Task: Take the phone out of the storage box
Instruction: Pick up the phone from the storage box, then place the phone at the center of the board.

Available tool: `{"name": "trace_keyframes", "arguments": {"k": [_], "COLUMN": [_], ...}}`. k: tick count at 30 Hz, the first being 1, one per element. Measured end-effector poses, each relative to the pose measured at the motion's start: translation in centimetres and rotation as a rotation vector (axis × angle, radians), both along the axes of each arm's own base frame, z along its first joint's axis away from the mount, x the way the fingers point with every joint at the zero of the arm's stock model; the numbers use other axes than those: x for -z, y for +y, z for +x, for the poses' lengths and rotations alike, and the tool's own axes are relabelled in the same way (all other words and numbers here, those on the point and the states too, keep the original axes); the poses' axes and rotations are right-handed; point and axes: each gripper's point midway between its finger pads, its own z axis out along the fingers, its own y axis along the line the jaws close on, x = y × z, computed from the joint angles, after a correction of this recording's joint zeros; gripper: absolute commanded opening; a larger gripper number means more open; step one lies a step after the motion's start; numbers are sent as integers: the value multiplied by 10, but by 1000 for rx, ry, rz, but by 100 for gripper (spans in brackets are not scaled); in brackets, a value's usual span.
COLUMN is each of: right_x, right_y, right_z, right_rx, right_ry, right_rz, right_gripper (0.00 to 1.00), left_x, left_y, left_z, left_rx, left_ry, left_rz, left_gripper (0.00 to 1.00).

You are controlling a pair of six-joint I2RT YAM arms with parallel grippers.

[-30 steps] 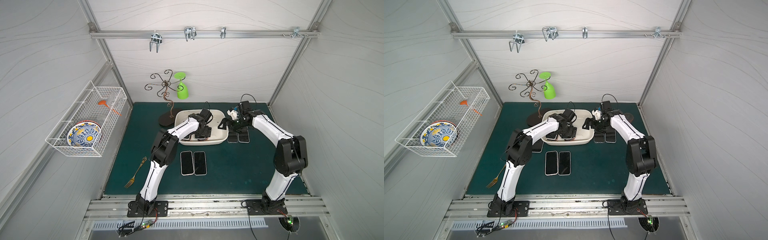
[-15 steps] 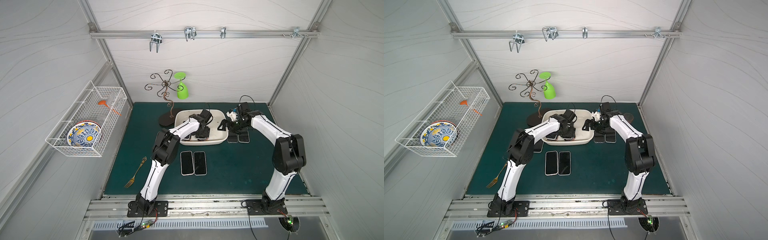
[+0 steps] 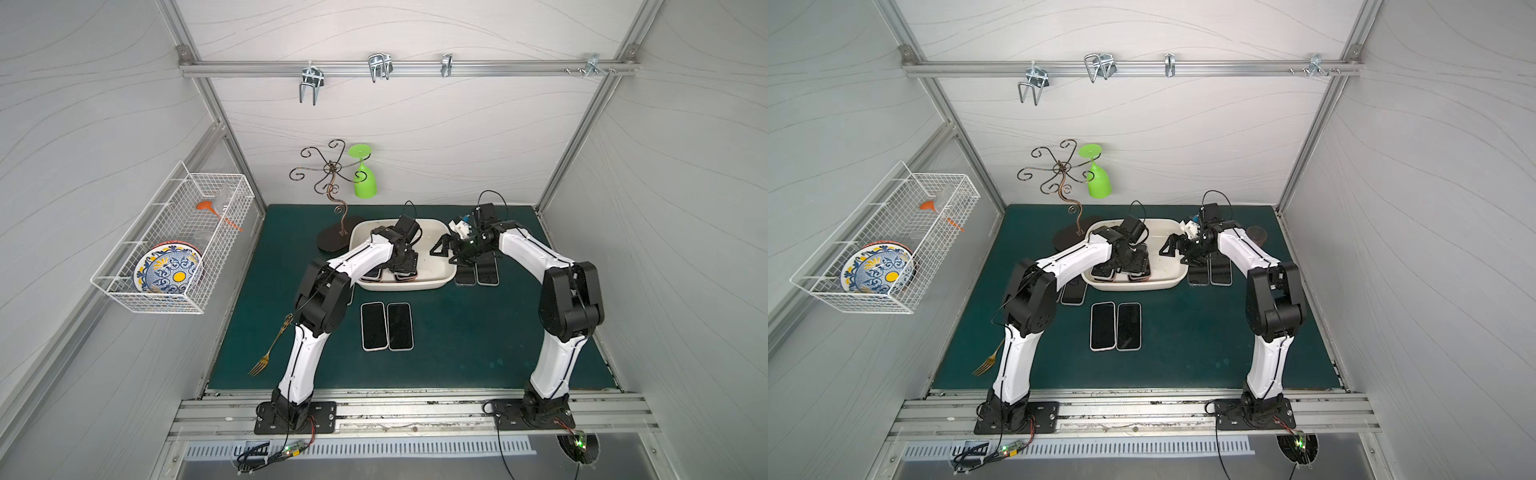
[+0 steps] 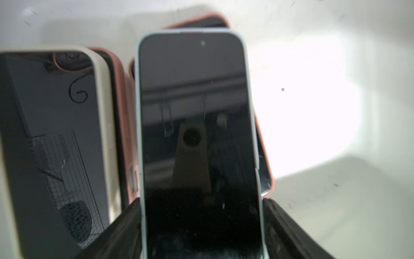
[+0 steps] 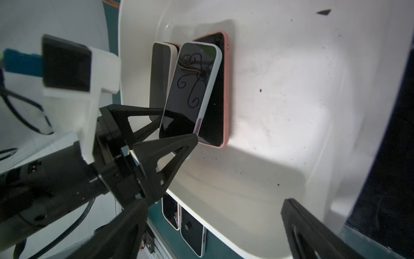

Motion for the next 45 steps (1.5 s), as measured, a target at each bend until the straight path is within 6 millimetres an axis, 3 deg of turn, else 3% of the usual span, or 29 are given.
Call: {"name": "trace_keyframes", "arguments": {"k": [5,8,12,15,22,27,30,34,40,45], "right_x": [-19,-27,-29,-21,10,14,9,0,4,-13], "right_y": [15,24,35,44,71,87,94,103,106,106], "right_z": [16,23,30,31,18,10,10,10,5,0], "right_rx": [-11,-16,-15,-20,-50,-61,-62,-73,-70,-99], "right_ry": [-22,-30,-6,34,150,191,195,196,230,217], "right_rz": [96,140,187,209,213,234,264,305,328,379], "right_gripper": [99,99,99,99,99,97,88,68,20,9], "left_x": [-40,-52,-51,-44,-44,-49,-51,-50,-64,-68], "left_y": [-4,-5,-5,-4,-4,-5,-5,-5,-6,-6], "left_z": [-3,-7,-13,-18,-20,-21,-22,-22,-23,-30], "left_rx": [12,18,23,24,23,20,17,14,11,-15], "left_ry": [-54,-68,-54,-32,-25,-33,-32,-31,-52,-33], "left_rz": [-67,-97,-111,-109,-115,-128,-134,-140,-168,-214], "left_gripper": [37,35,34,34,32,31,30,30,29,29]}}
